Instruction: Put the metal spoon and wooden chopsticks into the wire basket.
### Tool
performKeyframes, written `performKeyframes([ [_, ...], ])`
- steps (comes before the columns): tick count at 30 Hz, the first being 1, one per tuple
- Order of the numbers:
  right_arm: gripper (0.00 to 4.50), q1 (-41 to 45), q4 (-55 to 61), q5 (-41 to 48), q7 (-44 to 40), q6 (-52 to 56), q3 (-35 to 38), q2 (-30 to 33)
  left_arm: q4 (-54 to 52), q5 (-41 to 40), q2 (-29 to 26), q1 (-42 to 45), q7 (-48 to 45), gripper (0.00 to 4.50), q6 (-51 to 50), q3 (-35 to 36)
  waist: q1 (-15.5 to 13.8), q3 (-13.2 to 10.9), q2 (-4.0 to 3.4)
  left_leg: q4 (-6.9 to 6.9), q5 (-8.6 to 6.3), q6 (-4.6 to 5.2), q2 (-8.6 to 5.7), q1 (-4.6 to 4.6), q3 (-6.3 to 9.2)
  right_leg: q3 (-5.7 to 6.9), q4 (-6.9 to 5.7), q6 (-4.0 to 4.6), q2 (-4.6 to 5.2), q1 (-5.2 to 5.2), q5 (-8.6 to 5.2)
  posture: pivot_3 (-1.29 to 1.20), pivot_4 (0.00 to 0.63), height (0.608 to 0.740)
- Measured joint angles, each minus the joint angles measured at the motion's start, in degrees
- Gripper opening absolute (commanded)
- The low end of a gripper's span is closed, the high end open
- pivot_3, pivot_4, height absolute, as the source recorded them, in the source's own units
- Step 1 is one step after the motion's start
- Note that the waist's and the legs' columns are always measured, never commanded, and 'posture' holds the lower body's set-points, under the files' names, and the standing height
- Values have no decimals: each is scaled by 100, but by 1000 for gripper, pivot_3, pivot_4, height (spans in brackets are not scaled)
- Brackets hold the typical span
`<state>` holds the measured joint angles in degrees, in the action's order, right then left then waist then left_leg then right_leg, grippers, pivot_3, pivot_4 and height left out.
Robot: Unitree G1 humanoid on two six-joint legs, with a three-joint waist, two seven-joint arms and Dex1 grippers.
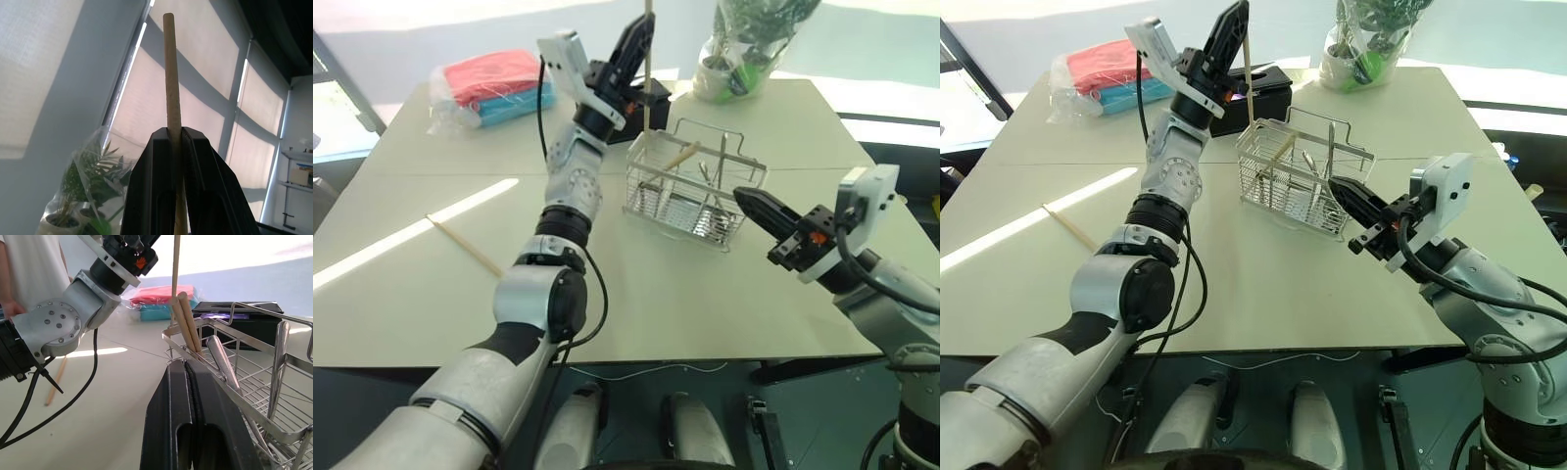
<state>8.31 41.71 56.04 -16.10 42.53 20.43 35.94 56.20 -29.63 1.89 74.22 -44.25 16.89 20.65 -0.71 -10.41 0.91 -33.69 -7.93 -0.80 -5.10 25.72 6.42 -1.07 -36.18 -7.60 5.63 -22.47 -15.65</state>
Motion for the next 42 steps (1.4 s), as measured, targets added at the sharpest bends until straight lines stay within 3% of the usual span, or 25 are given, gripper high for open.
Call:
performKeyframes([
  [32, 0, -22, 100, 44, 249, -224, -140, -22, 1046, 1412, 192, -360, 785, 68, 1570, -425, -3, 0, 0, -9, -1, 2, -1, 0, 0, 0, -3, -6, -1, 3, 3, 0, 150, 740],
  [35, 0, -21, 100, 41, 247, -260, -182, -27, 1067, 1433, 222, -390, 818, 1140, 1614, -426, -3, 0, 0, -10, -1, 2, -1, 1, 0, 0, -3, -6, -1, 2, 3, 0, 150, 740],
  [41, 0, -21, 100, 35, 246, -311, -194, -27, 1064, 1437, 264, -400, 819, 4303, 1619, -423, -5, 0, 0, -13, -1, 2, -1, 1, 0, 0, -3, -7, -1, 4, 4, 0, 150, 740],
  [42, 0, -21, 100, 35, 243, -312, -194, -27, 1063, 1432, 275, -399, 820, 4418, 1617, -424, -4, 0, 0, -13, -1, 2, -1, 1, 0, 0, -3, -7, -1, 4, 4, 0, 150, 740],
])
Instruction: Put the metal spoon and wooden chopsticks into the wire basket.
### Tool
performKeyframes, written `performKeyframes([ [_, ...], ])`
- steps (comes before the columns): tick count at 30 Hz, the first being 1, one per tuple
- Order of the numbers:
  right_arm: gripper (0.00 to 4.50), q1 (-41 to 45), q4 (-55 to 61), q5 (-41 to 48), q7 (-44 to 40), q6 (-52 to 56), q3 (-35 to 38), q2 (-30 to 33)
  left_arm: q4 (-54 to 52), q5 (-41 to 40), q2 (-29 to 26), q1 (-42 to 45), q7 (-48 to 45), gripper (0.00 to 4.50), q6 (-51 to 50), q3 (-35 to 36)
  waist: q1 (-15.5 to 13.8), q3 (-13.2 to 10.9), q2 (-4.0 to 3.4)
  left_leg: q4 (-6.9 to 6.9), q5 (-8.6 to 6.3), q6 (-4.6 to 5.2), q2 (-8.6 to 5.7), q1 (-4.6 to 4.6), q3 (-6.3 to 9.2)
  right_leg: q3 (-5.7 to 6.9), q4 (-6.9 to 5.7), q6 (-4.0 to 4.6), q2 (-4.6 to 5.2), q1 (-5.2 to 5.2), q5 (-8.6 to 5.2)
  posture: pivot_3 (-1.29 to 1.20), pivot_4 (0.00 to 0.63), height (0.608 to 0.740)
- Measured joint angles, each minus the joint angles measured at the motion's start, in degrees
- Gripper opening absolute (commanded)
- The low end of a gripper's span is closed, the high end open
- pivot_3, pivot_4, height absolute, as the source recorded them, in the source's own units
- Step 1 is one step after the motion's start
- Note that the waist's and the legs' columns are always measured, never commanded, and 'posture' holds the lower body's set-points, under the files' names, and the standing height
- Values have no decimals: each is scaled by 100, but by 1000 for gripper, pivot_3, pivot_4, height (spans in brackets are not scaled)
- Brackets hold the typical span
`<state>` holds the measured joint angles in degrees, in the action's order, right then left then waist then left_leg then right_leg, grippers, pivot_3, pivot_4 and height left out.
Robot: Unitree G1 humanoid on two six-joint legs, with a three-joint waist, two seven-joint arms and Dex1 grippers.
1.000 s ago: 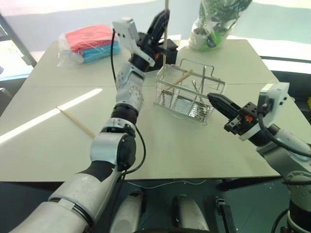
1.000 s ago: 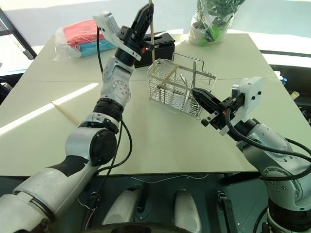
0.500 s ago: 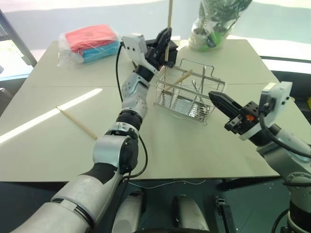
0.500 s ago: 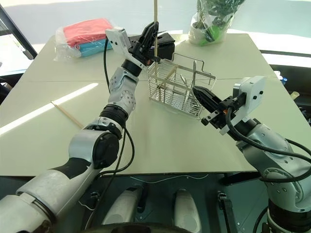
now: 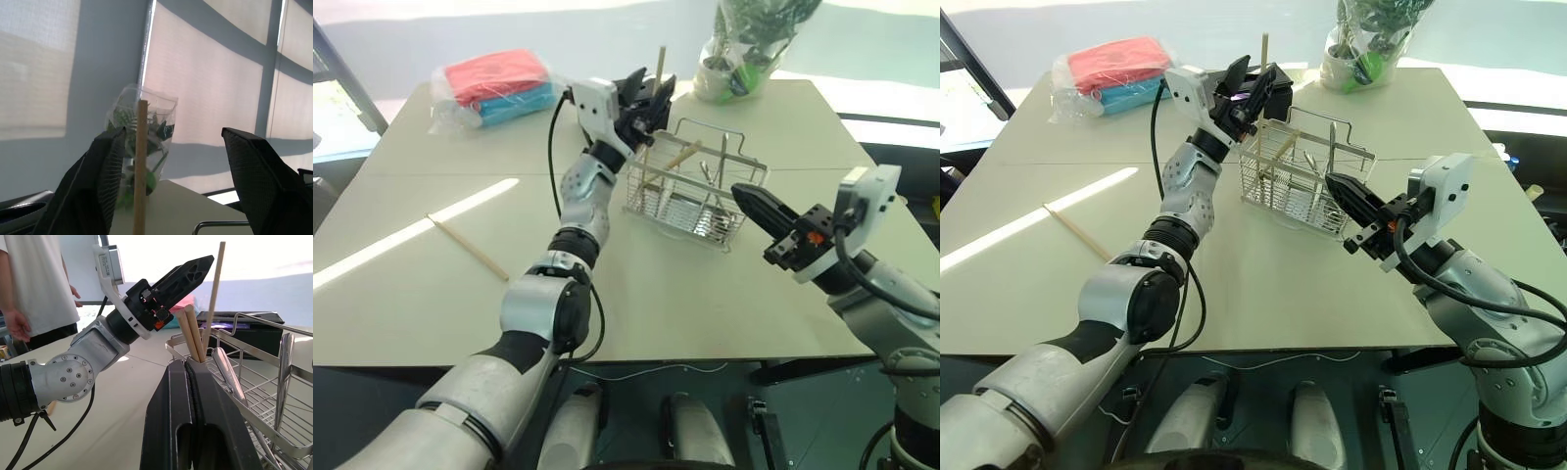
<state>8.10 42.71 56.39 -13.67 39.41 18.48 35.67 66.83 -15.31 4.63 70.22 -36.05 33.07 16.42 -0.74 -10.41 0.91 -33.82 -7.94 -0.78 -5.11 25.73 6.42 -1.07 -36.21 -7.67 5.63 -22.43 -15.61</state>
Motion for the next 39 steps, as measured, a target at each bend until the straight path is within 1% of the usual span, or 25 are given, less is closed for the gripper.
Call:
performKeyframes([
  [7, 0, 0, -6, -7, -39, -1, -15, 0, -182, -326, -14, 44, -40, 4418, -231, 116, 3, 0, 0, 0, 0, 0, 0, 0, 0, 0, 0, 0, 0, -1, 0, 0, 150, 740],
  [10, 0, 8, -20, -15, -83, -1, -43, 0, -342, -564, -114, 248, -28, 4418, -417, 252, 3, 0, 0, -1, 0, 0, 0, 1, 0, 0, -1, 0, -1, -1, 0, 0, 150, 740],
  [13, 0, 23, -43, -49, -139, -1, -83, 1, -738, -771, -430, 534, 134, 4418, -603, 358, 20, 0, 0, 0, 0, 0, 1, -1, 0, -1, -2, -1, -2, -2, 0, 0, 150, 740],
  [16, 0, 52, -111, -49, -215, 2, -146, 13, -1081, -769, -767, 691, 361, 4418, -782, 352, 15, 0, 0, -1, 0, 0, 2, -2, 0, -1, -5, -1, -3, -1, 0, 0, 150, 740],
  [19, 0, 82, -152, -45, -390, 32, -224, 138, -1304, -525, -1351, 715, 904, 4418, -1299, 262, 32, 0, -1, -1, 0, 0, 2, -5, -1, -2, -11, -1, -3, -2, 0, 0, 150, 740],
  [21, 0, 72, -172, -32, -616, 116, -330, 279, -1580, -86, -1887, 546, 1440, 4418, -1888, 30, 48, 1, -2, 0, 0, 0, 1, -12, -2, -3, -16, -3, -4, 0, 0, 0, 150, 740],
  [23, 0, 28, -221, 24, -816, 201, -422, 371, -2030, 375, -2263, 113, 1936, 4418, -2521, -204, 50, 2, -3, 1, -1, 1, 1, -21, -2, -7, -19, -4, -4, 9, 0, 0, 150, 740],
  [24, 0, -5, -237, 54, -905, 247, -439, 414, -2224, 544, -2361, -132, 2148, 4418, -2844, -276, 46, 2, -3, 0, -1, 1, 1, -23, -1, -7, -21, -4, -4, 10, 0, 0, 150, 740],
  [26, 0, -63, -242, 123, -1139, 355, -495, 607, -2931, 812, -2491, -833, 2725, 4418, -3864, -374, 41, 2, -4, -1, -1, 1, 1, -23, -1, -9, -21, -5, -3, 11, 0, 0, 150, 740],
  [29, 0, -141, -247, 156, -1458, 473, -507, 852, -4065, 1345, -2542, -2086, 3656, 4418, -5726, -447, 39, 0, 2, -3, -1, 0, 2, -18, -1, -13, -29, -5, -4, 1, 1, 0, 150, 740],
  [30, 0, -143, -255, 183, -1531, 493, -505, 877, -4309, 1486, -2528, -2342, 3916, 4418, -6235, -445, 24, -7, 13, -4, -1, 0, 2, -15, 1, -12, -36, -4, -4, -6, 0, 0, 150, 740],
  [31, 0, -143, -260, 204, -1597, 517, -507, 913, -4587, 1577, -2496, -2508, 4130, 4418, -6686, -414, 9, -11, 20, -6, -1, -1, 3, -8, 4, -10, -39, -4, -6, -12, 1, 0, 150, 740],
  [32, 0, -130, -281, 233, -1695, 543, -509, 994, -5037, 1639, -2406, -2683, 4415, 4418, -7427, -282, -6, -12, 22, -14, -1, -1, 2, -4, 6, -10, -42, -4, -5, -13, 0, 0, 150, 740],
  [34, 0, -81, -363, 244, -1830, 584, -508, 1064, -5725, 1602, -2208, -2797, 4720, 4418, -8510, 146, -19, -11, 28, -17, -3, -4, 1, -4, 8, -6, -40, -3, -4, -8, 0, 0, 150, 740],
  [35, 0, -65, -400, 244, -1874, 596, -518, 1072, -6055, 1581, -2135, -2846, 4785, 4418, -8859, 310, -22, -10, 29, -17, -5, -7, 1, -7, 8, -5, -40, -3, -3, -4, 0, 0, 150, 740],
  [37, 0, 2, -486, 242, -1967, 628, -554, 1085, -6763, 1580, -2179, -3133, 4697, 4418, -9328, 261, -1, -9, 28, -12, -10, -16, 2, -12, 2, -8, -39, -2, -2, -5, -1, 0, 150, 740],
  [38, 0, 32, -520, 240, -1993, 638, -567, 1085, -6955, 1580, -2174, -3224, 4652, 4418, -9470, 224, -1, -9, 27, -10, -11, -16, 3, -13, 1, -8, -40, -2, -2, -5, -1, 0, 150, 740],
  [39, 0, 93, -572, 237, -2027, 646, -611, 1085, -7190, 1584, -2083, -3297, 4658, 4418, -9686, 232, -8, -9, 26, -9, -11, -17, 3, -13, 2, -8, -40, -1, -2, -6, -1, 0, 150, 740],
])
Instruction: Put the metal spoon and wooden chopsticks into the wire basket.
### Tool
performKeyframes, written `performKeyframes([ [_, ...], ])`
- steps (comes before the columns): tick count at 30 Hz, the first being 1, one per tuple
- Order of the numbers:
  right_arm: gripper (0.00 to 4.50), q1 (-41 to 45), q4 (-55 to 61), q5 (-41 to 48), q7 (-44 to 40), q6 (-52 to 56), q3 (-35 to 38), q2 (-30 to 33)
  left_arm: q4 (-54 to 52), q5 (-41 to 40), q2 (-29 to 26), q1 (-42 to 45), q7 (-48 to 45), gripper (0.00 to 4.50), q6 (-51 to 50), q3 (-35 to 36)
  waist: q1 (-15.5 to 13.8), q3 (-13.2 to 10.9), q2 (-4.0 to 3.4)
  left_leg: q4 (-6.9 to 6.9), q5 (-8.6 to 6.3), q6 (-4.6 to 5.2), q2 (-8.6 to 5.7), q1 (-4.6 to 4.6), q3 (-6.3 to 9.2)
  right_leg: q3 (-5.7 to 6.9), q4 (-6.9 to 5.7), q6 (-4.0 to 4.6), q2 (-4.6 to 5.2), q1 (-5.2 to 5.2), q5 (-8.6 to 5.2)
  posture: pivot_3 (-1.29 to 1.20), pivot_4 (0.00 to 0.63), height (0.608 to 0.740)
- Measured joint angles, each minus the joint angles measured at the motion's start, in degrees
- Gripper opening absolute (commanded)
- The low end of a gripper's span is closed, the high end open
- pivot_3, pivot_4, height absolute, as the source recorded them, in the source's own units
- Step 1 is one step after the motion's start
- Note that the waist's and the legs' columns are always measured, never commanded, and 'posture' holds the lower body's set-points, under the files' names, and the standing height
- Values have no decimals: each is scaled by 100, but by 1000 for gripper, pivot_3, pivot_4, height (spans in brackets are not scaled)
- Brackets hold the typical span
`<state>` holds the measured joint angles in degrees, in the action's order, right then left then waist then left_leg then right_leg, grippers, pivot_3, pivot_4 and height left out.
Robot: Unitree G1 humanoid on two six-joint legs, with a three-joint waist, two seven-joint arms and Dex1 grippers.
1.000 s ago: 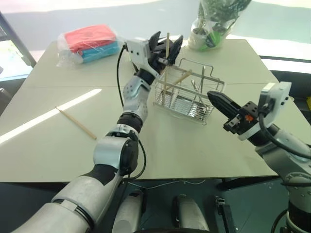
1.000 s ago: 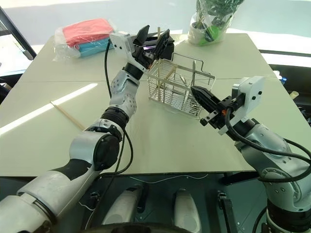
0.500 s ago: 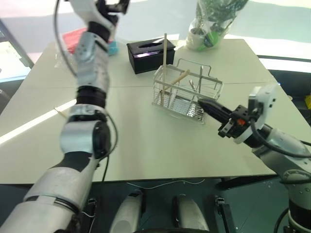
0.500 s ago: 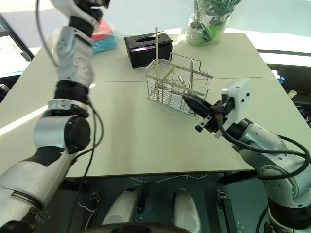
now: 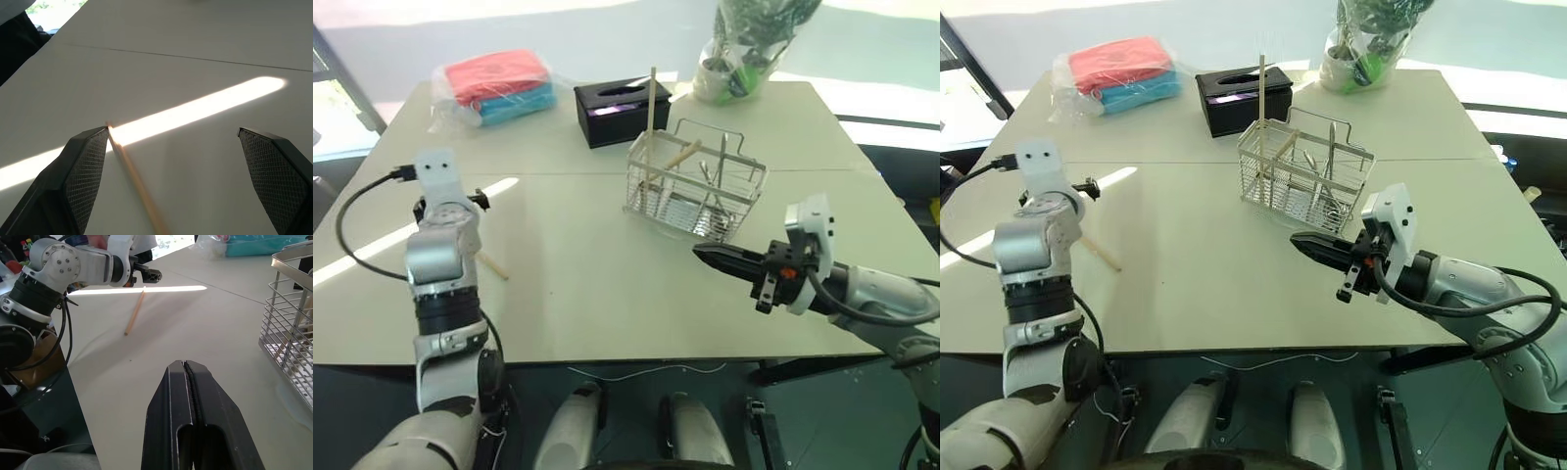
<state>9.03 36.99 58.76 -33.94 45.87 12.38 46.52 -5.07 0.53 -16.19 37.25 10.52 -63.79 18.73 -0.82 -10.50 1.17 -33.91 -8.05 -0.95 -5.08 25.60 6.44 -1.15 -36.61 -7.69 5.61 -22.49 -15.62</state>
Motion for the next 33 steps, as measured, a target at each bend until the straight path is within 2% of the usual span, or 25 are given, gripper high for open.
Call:
performKeyframes([
  [3, 0, 137, -64, -6, -80, 9, -97, -1, -540, 58, 512, -166, 295, 4418, -556, 78, -8, 0, 1, -1, -1, -1, -1, 2, 0, 0, 7, 0, 3, 3, 0, 0, 150, 740],
  [8, 0, 229, -128, -56, -123, 16, -240, -4, -858, 393, 1251, -166, 1017, 4418, -942, 622, 3, 0, 1, 1, -1, -1, 0, 3, -2, 0, 10, 0, 2, 2, 0, 0, 150, 740],
  [15, 0, 275, -130, -154, -117, 14, -273, -38, -810, 481, 1638, -352, 1342, 4418, -667, 1099, -8, 0, 1, 0, -1, -2, 0, 4, -4, 1, 21, 0, 3, 5, 0, 0, 150, 740],
  [22, 0, 271, -132, -178, -37, 14, -257, -47, -380, 224, 1790, -426, 1346, 4418, 267, 1450, -14, 11, -12, 1, -2, -2, 0, -3, -4, 1, 25, 2, 5, 14, -1, 0, 150, 740],
  [31, 0, 253, -131, -178, 111, 7, -243, -68, 588, -252, 1611, -96, 1501, 4418, 1245, 1798, -76, 24, -34, 1, -2, -1, 0, -8, -7, 0, 27, 16, 6, 19, -8, 0, 150, 740],
  [33, 0, 233, -130, -178, 140, 5, -239, -69, 680, -254, 1560, -80, 1566, 3891, 1270, 1790, -83, 25, -35, 1, -2, -1, 0, -8, -11, -3, 27, 15, 6, 18, -8, 0, 150, 740],
])
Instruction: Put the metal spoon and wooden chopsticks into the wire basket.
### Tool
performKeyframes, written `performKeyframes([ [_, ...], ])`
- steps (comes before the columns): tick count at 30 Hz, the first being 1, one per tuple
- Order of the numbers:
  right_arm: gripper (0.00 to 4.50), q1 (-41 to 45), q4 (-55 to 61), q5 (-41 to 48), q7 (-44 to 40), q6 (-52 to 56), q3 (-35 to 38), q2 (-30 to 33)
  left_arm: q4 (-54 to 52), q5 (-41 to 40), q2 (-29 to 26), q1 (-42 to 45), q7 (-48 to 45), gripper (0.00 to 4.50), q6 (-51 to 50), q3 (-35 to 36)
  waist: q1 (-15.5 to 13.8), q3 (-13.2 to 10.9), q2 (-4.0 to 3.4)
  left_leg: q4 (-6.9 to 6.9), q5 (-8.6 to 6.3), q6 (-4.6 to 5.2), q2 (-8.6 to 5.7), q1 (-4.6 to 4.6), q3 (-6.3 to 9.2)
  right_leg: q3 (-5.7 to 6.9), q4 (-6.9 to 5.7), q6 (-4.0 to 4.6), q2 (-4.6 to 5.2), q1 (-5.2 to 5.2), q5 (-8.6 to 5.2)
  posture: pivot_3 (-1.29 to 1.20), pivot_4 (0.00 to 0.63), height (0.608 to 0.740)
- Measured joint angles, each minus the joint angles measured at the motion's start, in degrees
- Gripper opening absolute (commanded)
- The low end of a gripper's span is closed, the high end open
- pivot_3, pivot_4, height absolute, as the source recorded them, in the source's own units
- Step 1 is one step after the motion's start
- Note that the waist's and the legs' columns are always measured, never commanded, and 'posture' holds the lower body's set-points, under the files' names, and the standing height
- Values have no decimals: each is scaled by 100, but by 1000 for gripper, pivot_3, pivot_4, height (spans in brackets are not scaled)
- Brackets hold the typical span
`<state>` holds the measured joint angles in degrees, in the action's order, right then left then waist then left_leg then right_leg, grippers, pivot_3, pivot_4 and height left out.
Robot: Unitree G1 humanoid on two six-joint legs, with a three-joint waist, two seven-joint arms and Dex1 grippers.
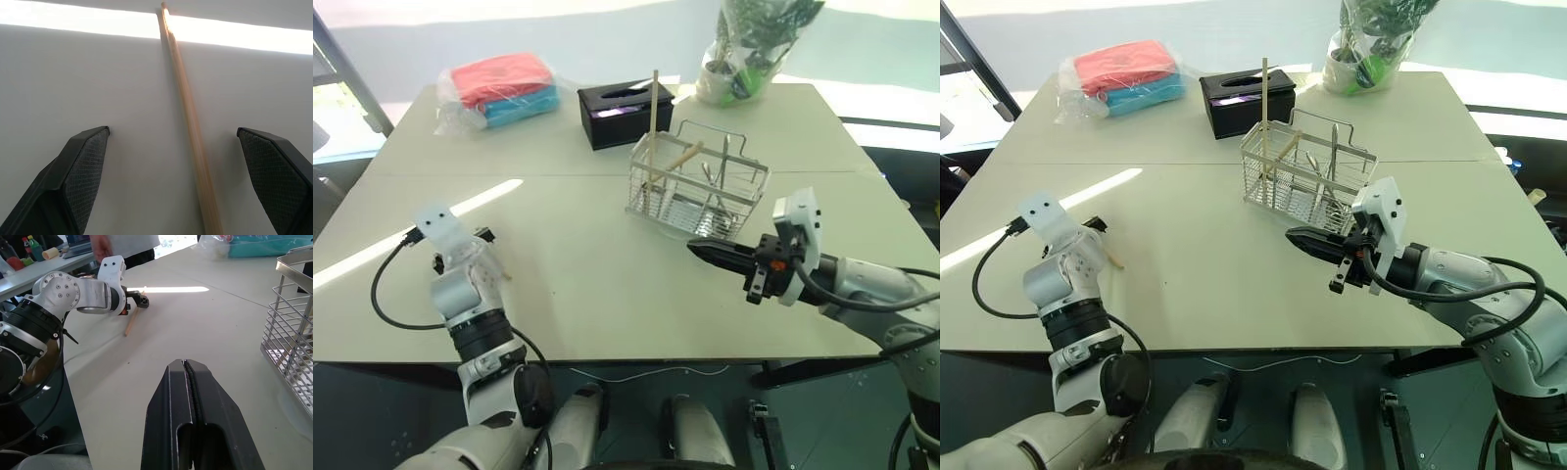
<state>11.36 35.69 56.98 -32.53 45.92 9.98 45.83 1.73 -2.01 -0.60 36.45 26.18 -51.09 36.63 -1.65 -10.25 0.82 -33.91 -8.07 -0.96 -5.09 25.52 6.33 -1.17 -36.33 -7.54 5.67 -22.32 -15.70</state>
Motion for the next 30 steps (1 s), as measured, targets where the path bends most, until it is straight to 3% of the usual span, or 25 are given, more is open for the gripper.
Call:
performKeyframes([
  [8, 0, -20, 2, -1, 70, -9, 50, -3, -136, -219, 4, -14, 246, 28, -113, 87, -71, 1, 0, -1, 0, 0, -1, 0, -1, -1, 6, -6, 1, 3, 3, 0, 150, 740],
  [16, 0, -6, 1, -8, 98, -10, 74, -25, -255, -461, -49, -95, 228, 28, -127, 168, -61, 1, 0, 1, -1, 1, 0, 0, -2, -1, 8, -4, 0, 2, 2, 0, 150, 740],
  [20, 0, 7, -4, -77, 132, -22, 73, -114, 531, -404, -869, -84, -553, 28, 174, -481, -61, -2, 5, 2, 0, 0, 1, 3, -1, 0, 7, 8, -4, -2, -2, 0, 150, 740],
  [22, 0, 27, -8, -120, 154, -31, 66, -209, 1056, -352, -1312, 148, -1174, 28, 599, -907, -82, -9, 16, 1, 0, 0, 1, 14, 4, 5, 13, 11, -3, -9, -2, 0, 150, 740],
  [26, 0, 83, -10, -233, 187, -86, 14, -334, 2476, -360, -1985, 1661, -2482, 28, 2138, -1551, -139, -15, 39, -2, 0, 0, -4, 54, 2, 13, 36, 23, 5, -43, 8, 0, 150, 740],
  [30, 0, 80, -9, -343, 261, -142, -1, -440, 3596, -589, -1929, 2645, -3711, 28, 3885, -1777, -97, -14, 37, 0, -7, 16, -11, 60, -14, 11, 34, 3, 22, -40, 18, 0, 150, 740],
])
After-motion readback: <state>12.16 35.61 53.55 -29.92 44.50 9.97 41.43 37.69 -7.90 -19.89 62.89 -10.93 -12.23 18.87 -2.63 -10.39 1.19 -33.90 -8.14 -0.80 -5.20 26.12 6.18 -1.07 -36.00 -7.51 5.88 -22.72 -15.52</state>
